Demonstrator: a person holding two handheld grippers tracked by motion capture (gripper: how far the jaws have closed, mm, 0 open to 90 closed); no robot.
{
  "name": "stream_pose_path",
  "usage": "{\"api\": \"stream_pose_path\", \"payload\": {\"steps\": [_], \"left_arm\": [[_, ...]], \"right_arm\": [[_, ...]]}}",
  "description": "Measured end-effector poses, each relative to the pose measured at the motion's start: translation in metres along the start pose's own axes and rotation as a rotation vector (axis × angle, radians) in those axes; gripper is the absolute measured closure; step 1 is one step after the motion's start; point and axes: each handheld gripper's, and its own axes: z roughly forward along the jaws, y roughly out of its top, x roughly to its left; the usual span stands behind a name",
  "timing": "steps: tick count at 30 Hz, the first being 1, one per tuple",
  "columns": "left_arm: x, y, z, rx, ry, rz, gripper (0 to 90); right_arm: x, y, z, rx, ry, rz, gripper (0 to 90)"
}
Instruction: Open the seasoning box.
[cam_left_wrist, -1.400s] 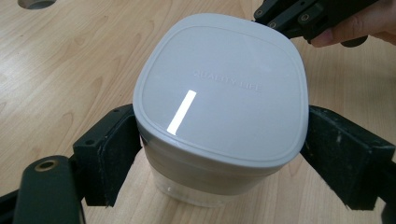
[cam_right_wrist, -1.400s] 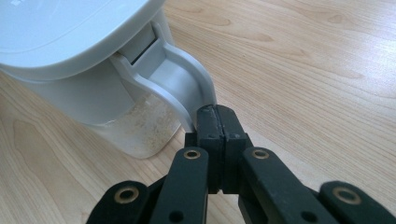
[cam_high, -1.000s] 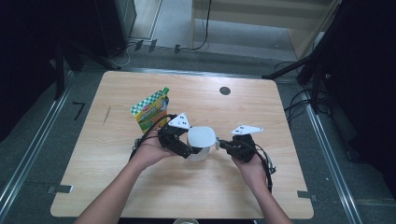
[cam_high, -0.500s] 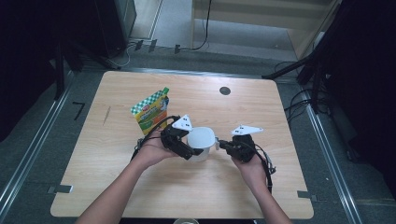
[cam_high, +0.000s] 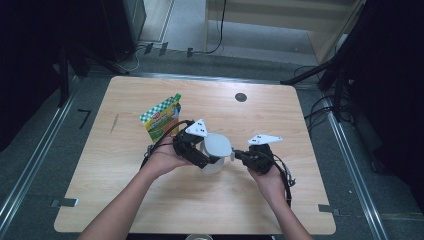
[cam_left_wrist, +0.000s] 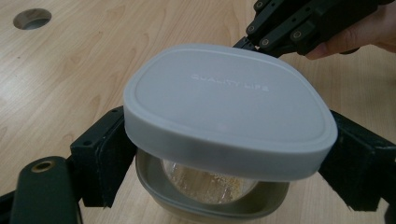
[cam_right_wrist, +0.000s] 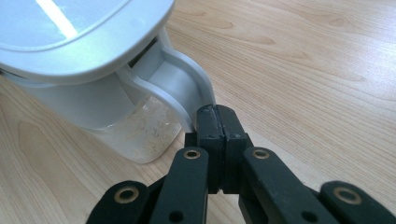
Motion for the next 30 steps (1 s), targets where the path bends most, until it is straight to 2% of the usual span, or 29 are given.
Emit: {"api": "stream_pose_path", "payload": {"steps": [4,7,8,9,11,13,14,17,21,24,27,30], "left_arm": [[-0.001,0.003,0.0,0.009,0.0,0.009,13.8],[-0.004,0.006,-0.001,-0.013,-0.002,0.009,15.3],[-0.004,0.007,-0.003,-0.029,-0.032,0.005,20.6],[-0.005,0.01,-0.003,-0.051,-0.041,-0.003,28.4],[-0.006,0.015,-0.005,-0.065,-0.056,-0.005,31.3],[-0.009,0.019,-0.006,-0.065,-0.06,0.007,38.3],[-0.01,0.02,-0.007,-0.063,-0.076,0.007,43.9],[-0.014,0.023,-0.007,-0.062,-0.089,0.018,58.7],[-0.015,0.027,-0.006,-0.063,-0.133,-0.01,71.6],[-0.015,0.032,-0.005,-0.074,-0.159,-0.032,74.0],[-0.016,0.036,-0.002,-0.051,-0.167,-0.035,74.0],[-0.016,0.038,-0.002,-0.052,-0.171,-0.046,70.2]], "right_arm": [[0.0,0.0,0.0,0.002,-0.002,-0.004,90.0],[0.001,0.0,-0.001,-0.002,0.004,-0.002,90.0],[0.001,0.0,0.0,-0.002,0.007,-0.004,90.0],[0.002,0.0,0.0,-0.001,0.007,-0.01,90.0],[0.003,0.0,0.001,-0.001,0.01,-0.013,90.0],[0.003,0.0,0.001,0.0,0.01,-0.014,90.0],[0.002,0.0,0.001,0.001,0.012,-0.011,90.0],[0.002,-0.001,0.0,-0.002,0.013,-0.004,90.0],[0.002,-0.001,0.0,-0.002,0.022,-0.004,90.0],[0.003,-0.001,0.0,-0.001,0.03,-0.007,90.0],[0.005,-0.002,0.001,0.0,0.034,-0.009,90.0],[0.004,-0.003,0.001,-0.002,0.034,-0.003,90.0]]}}
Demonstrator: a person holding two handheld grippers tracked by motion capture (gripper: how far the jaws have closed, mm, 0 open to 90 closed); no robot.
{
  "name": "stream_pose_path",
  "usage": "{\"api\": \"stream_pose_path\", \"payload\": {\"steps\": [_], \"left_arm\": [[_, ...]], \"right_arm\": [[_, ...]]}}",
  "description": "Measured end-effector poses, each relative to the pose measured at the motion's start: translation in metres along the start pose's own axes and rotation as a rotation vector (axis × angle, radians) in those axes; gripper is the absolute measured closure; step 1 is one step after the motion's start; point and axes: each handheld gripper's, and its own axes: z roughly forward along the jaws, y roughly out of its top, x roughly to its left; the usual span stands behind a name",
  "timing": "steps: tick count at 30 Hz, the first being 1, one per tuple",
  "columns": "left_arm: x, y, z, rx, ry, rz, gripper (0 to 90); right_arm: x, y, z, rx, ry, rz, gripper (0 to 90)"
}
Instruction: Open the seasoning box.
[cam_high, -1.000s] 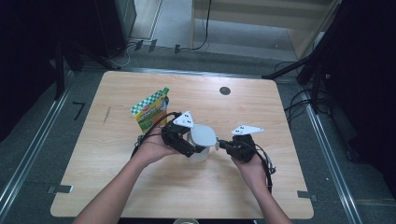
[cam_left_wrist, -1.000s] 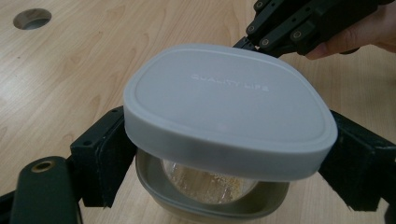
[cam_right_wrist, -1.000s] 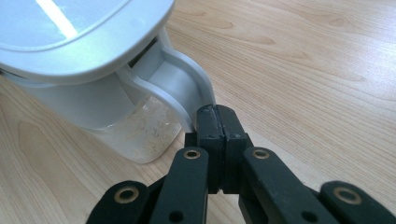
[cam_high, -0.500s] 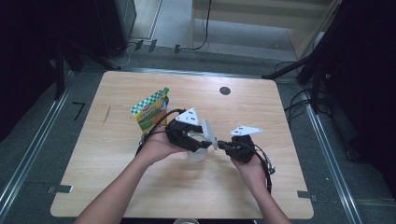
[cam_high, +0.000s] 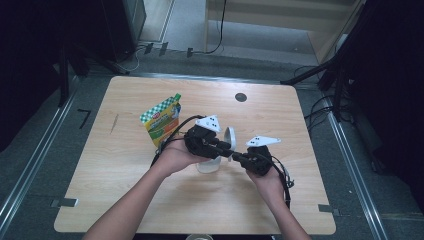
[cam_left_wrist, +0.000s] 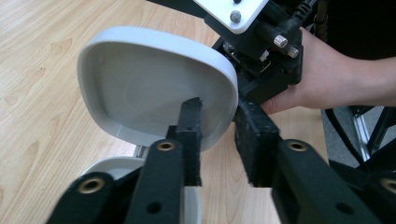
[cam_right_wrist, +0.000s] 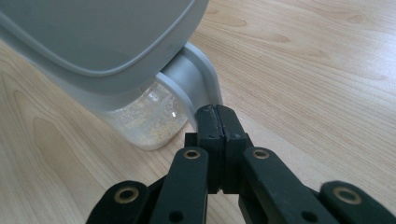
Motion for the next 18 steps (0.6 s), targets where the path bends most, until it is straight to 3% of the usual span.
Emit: {"api": "stream_pose_path", "payload": {"steps": [4,9,14,17,18], "left_arm": [[-0.001,0.0,-0.01,-0.018,-0.009,-0.025,62.8],[-0.004,-0.001,-0.024,-0.034,-0.014,-0.037,62.7],[-0.01,-0.01,-0.039,-0.029,-0.01,-0.05,62.7],[-0.013,-0.018,-0.046,-0.041,0.002,-0.066,58.2],[-0.012,-0.021,-0.047,-0.042,-0.021,-0.083,56.8]], "right_arm": [[-0.001,0.0,-0.006,-0.009,-0.005,0.01,90.0],[-0.001,0.001,-0.017,-0.031,0.006,0.023,86.3],[0.007,0.0,-0.031,-0.034,0.048,0.05,72.7],[0.011,-0.001,-0.039,-0.033,0.072,0.062,66.7],[0.013,-0.002,-0.041,-0.034,0.075,0.06,64.7]]}}
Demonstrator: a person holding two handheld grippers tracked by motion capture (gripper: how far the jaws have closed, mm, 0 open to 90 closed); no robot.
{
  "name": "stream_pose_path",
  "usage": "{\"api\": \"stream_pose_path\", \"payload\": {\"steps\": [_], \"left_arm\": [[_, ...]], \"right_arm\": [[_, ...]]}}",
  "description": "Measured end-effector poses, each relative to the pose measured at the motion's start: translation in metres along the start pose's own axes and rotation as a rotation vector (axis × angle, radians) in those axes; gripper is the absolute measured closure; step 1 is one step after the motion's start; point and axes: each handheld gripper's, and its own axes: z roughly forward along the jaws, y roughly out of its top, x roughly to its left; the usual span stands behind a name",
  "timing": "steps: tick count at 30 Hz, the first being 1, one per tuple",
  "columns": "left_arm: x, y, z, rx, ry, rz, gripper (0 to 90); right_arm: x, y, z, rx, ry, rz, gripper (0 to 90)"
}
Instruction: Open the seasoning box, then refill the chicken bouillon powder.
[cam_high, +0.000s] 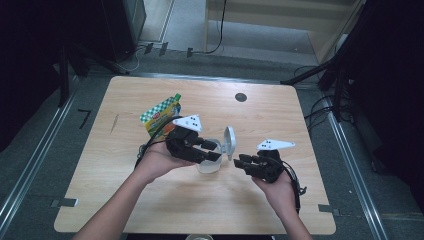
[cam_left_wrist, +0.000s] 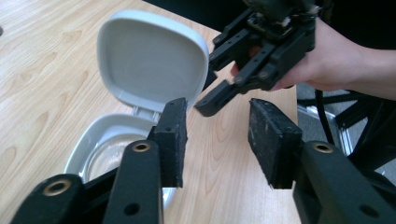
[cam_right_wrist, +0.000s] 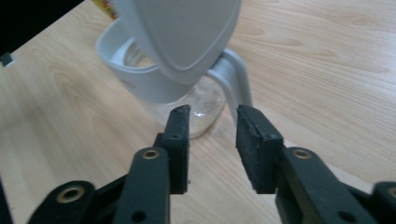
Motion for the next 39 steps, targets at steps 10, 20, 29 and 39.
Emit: {"api": "stream_pose_path", "payload": {"steps": [10,20,29,39], "left_arm": [[0.011,-0.026,-0.016,0.055,0.028,-0.096,48.0],[0.006,-0.041,-0.041,0.061,0.122,-0.113,42.0],[0.011,-0.051,-0.068,0.02,0.161,-0.143,41.0],[0.018,-0.066,-0.098,0.012,0.245,-0.181,41.0]], "right_arm": [[0.024,-0.008,-0.005,0.011,0.036,-0.049,58.6],[0.036,-0.012,0.006,0.039,0.053,-0.09,56.8],[0.039,-0.009,0.012,0.049,0.066,-0.119,56.5],[0.046,-0.007,0.018,0.057,0.092,-0.147,56.5]]}}
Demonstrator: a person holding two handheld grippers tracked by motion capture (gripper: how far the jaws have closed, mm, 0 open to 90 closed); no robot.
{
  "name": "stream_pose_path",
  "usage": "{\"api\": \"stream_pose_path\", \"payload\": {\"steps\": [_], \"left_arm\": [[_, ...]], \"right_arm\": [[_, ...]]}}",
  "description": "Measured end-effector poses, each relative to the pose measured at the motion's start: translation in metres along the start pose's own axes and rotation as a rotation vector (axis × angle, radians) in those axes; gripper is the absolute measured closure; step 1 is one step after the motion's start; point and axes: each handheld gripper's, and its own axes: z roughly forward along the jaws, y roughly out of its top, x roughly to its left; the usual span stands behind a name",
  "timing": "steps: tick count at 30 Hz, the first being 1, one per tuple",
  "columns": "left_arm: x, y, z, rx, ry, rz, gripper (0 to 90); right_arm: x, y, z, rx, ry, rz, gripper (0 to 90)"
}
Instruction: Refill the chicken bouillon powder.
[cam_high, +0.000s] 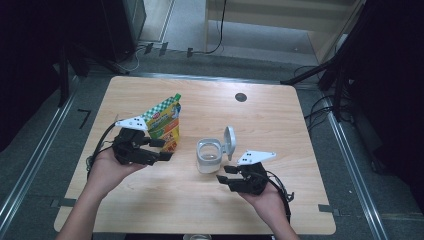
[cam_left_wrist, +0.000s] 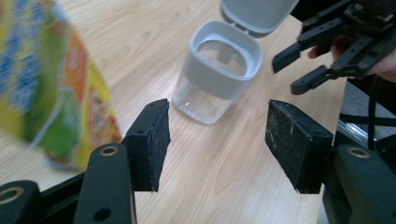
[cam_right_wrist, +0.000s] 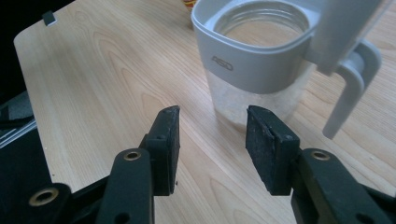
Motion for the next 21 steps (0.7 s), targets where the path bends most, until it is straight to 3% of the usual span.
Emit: {"api": "stream_pose_path", "payload": {"steps": [1,7,11,16,21], "left_arm": [[0.003,-0.003,-0.006,-0.002,0.029,-0.012,41.0],[0.017,-0.011,-0.019,-0.03,0.071,-0.049,41.2],[0.027,-0.016,-0.02,-0.006,0.105,-0.058,41.3],[0.037,-0.018,-0.018,-0.03,0.118,-0.083,41.9],[0.047,-0.013,-0.002,-0.022,0.137,-0.082,42.6]], "right_arm": [[0.001,0.001,0.0,0.0,0.0,-0.004,56.5],[0.005,0.001,-0.001,-0.002,0.008,-0.01,56.6],[0.009,0.003,0.0,-0.004,0.024,-0.016,56.8],[0.022,0.006,0.001,-0.003,0.04,-0.048,56.8],[0.032,0.008,0.005,0.0,0.054,-0.065,56.0]]}}
